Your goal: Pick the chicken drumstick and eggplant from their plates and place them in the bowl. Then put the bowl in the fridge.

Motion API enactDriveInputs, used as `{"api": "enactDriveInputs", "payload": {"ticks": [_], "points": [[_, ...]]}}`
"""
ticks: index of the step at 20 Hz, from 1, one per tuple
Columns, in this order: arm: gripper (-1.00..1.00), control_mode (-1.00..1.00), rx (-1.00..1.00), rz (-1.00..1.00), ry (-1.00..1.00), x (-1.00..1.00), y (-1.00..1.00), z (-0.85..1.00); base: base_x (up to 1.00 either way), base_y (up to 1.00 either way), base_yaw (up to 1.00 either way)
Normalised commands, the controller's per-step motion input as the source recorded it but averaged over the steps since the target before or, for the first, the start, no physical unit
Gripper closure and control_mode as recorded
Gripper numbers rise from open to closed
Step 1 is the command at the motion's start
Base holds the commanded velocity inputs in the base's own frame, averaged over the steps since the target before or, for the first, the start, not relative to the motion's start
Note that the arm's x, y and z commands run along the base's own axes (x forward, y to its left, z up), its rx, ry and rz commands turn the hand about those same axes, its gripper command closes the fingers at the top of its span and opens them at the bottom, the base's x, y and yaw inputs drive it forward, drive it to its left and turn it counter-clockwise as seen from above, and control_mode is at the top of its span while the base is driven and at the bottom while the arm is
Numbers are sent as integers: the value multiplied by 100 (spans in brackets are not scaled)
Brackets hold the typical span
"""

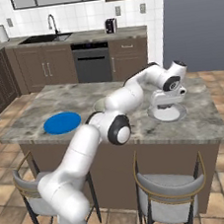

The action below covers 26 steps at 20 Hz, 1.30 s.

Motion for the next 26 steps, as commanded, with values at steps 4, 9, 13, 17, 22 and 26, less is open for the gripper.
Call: {"api": "enactDriveInputs", "payload": {"ticks": [4, 9, 13, 17, 22, 26], "points": [[100, -100, 9, -3, 16, -49, 34, 38, 0, 0, 0], [100, -100, 6, -7, 15, -49, 43, 36, 0, 0, 0], [100, -100, 8, -8, 5, -44, 50, 39, 0, 0, 0], [100, -100, 2, -1, 0, -31, 68, 31, 0, 0, 0], [100, -100, 0, 0, 0, -17, 86, 23, 0, 0, 0], [100, -100, -1, 0, 0, -7, 94, 13, 0, 0, 0]]}}
